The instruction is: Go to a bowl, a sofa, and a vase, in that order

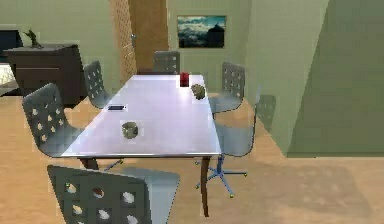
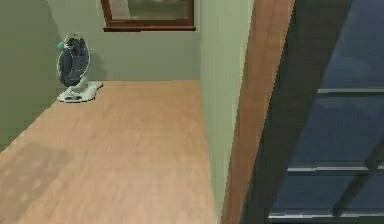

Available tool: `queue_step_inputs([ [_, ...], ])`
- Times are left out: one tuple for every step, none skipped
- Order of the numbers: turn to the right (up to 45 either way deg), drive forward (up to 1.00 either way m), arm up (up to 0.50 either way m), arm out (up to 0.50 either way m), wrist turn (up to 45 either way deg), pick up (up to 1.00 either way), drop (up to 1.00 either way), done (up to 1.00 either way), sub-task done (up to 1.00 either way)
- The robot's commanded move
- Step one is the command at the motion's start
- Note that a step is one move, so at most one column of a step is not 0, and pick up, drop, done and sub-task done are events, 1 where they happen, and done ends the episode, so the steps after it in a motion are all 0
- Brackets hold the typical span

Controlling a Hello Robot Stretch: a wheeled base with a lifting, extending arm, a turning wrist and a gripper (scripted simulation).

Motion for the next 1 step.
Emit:
queue_step_inputs([
  [-45.0, 0.0, 0.0, 0.0, 0.0, 0.0, 0.0, 0.0, 0.0],
])
